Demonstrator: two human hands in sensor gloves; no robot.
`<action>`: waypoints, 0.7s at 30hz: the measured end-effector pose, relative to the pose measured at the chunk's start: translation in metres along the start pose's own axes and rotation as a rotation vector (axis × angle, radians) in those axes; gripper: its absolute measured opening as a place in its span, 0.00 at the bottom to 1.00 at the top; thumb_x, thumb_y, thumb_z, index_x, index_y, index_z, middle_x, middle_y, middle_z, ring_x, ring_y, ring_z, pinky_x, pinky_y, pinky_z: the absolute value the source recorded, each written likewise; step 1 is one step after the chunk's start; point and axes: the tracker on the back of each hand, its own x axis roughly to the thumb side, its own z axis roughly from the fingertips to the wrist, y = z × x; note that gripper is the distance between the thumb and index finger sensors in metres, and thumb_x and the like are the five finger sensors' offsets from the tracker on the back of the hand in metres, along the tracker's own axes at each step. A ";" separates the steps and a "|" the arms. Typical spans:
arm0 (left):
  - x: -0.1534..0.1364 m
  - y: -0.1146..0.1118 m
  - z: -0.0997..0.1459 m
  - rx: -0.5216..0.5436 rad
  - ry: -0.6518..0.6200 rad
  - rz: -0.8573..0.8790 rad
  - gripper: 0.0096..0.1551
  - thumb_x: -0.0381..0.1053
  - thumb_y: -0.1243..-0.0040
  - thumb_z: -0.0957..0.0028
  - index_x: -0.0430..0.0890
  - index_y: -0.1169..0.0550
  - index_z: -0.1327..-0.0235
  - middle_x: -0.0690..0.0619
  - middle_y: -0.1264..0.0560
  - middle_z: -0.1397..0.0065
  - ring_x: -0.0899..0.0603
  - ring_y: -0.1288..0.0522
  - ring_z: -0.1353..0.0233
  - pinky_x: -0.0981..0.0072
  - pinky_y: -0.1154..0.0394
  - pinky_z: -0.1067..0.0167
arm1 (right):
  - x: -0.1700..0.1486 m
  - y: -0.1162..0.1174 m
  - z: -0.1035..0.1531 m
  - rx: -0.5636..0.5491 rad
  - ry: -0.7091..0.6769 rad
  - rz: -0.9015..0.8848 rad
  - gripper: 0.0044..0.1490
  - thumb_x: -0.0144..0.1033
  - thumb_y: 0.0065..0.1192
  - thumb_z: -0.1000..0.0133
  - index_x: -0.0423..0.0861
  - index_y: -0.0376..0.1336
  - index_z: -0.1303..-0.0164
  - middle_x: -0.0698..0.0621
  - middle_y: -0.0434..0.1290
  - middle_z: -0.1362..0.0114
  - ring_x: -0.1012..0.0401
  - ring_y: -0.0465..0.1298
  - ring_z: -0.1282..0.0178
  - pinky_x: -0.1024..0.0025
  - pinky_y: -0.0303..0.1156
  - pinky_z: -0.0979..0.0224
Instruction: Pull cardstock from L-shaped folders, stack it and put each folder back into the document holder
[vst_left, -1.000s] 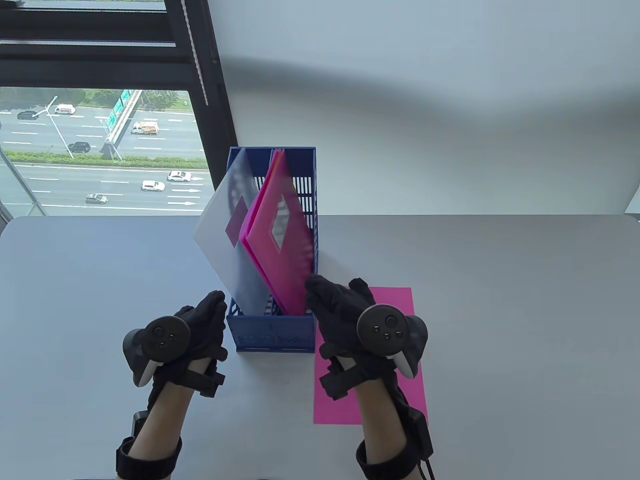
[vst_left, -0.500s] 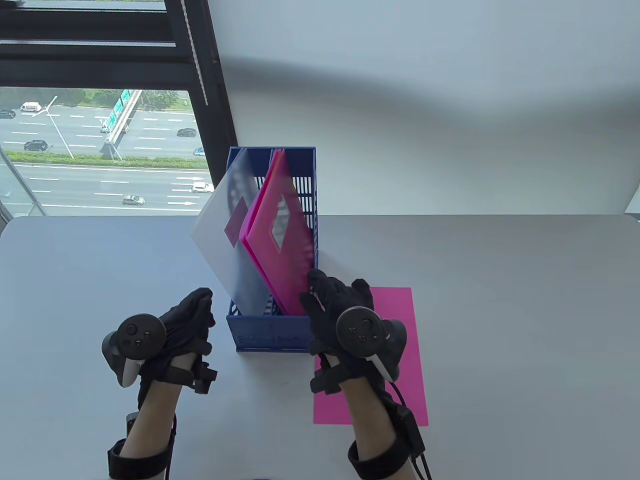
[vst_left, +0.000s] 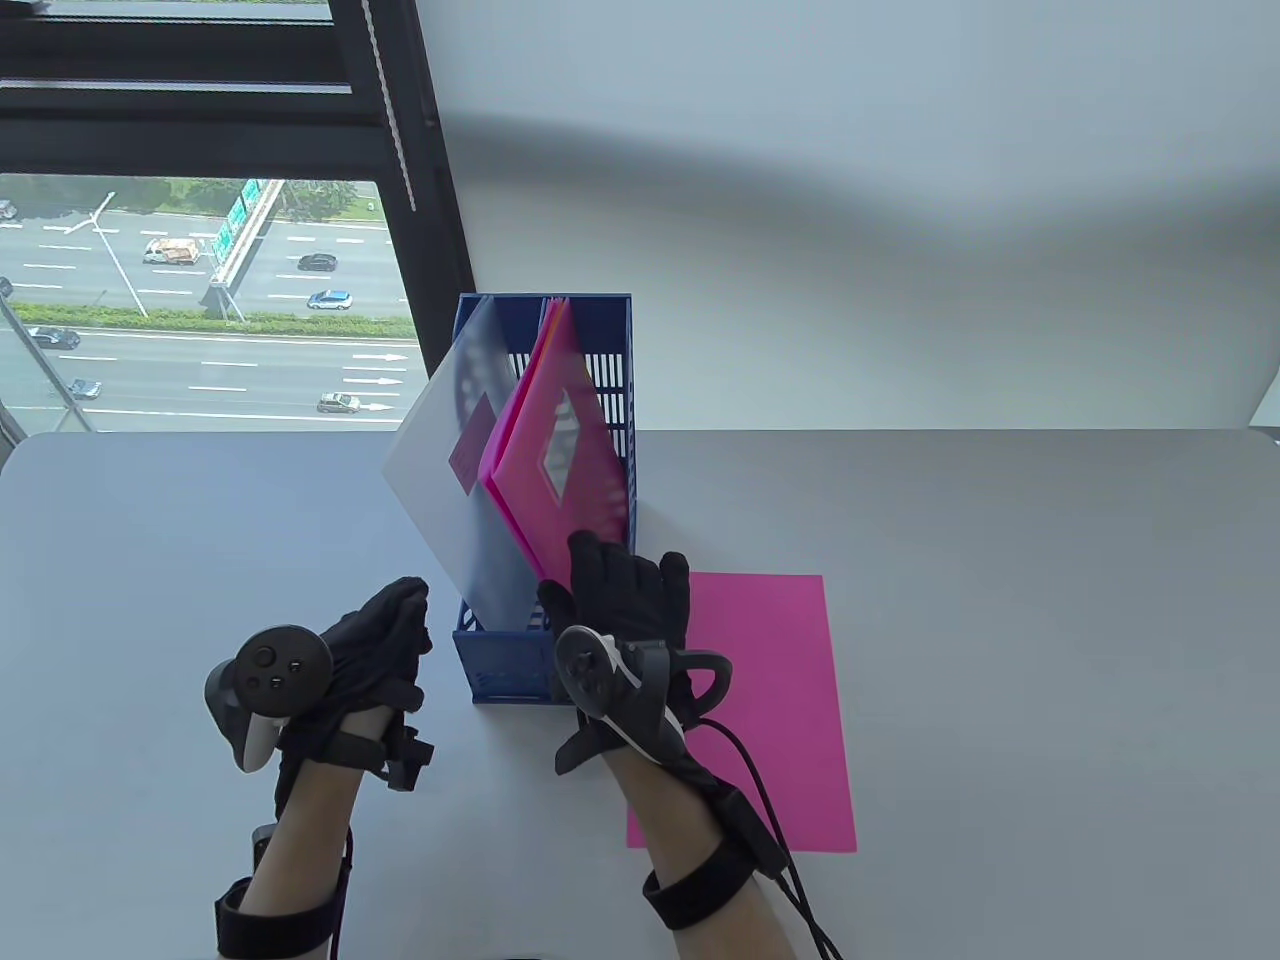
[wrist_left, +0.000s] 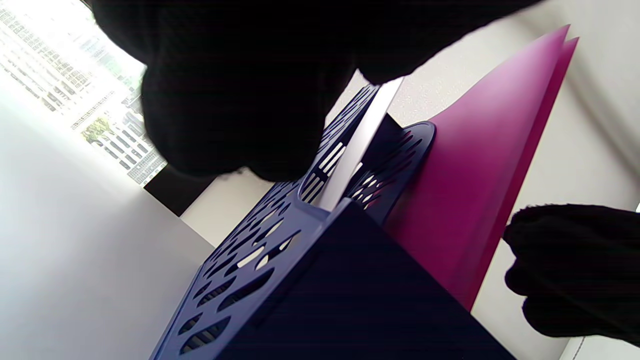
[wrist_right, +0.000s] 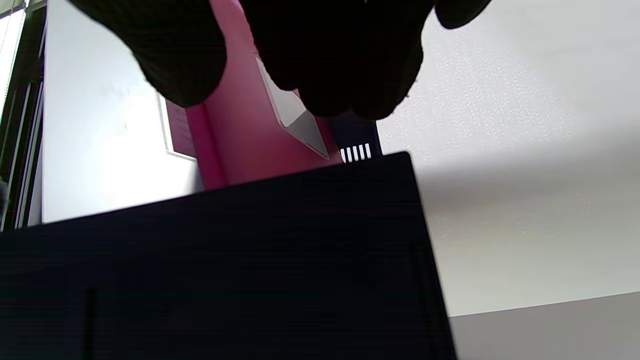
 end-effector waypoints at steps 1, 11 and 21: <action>0.000 0.000 0.000 -0.001 -0.001 -0.002 0.28 0.54 0.43 0.37 0.36 0.18 0.37 0.46 0.14 0.52 0.37 0.13 0.59 0.38 0.31 0.34 | 0.001 0.001 -0.001 0.002 0.003 0.009 0.40 0.67 0.66 0.39 0.57 0.61 0.21 0.57 0.71 0.25 0.56 0.74 0.30 0.48 0.52 0.16; 0.000 -0.002 0.000 -0.031 -0.004 0.012 0.29 0.55 0.43 0.37 0.36 0.19 0.36 0.45 0.15 0.50 0.36 0.13 0.57 0.37 0.33 0.33 | -0.001 0.003 -0.002 -0.039 -0.006 0.064 0.40 0.66 0.66 0.39 0.56 0.62 0.22 0.57 0.73 0.26 0.56 0.75 0.32 0.48 0.52 0.16; 0.000 -0.002 0.000 -0.033 -0.004 0.010 0.30 0.56 0.43 0.37 0.36 0.19 0.36 0.45 0.15 0.50 0.36 0.13 0.56 0.37 0.33 0.33 | -0.011 -0.004 -0.003 -0.057 0.081 0.020 0.40 0.63 0.64 0.37 0.51 0.60 0.20 0.58 0.76 0.33 0.57 0.77 0.38 0.48 0.53 0.17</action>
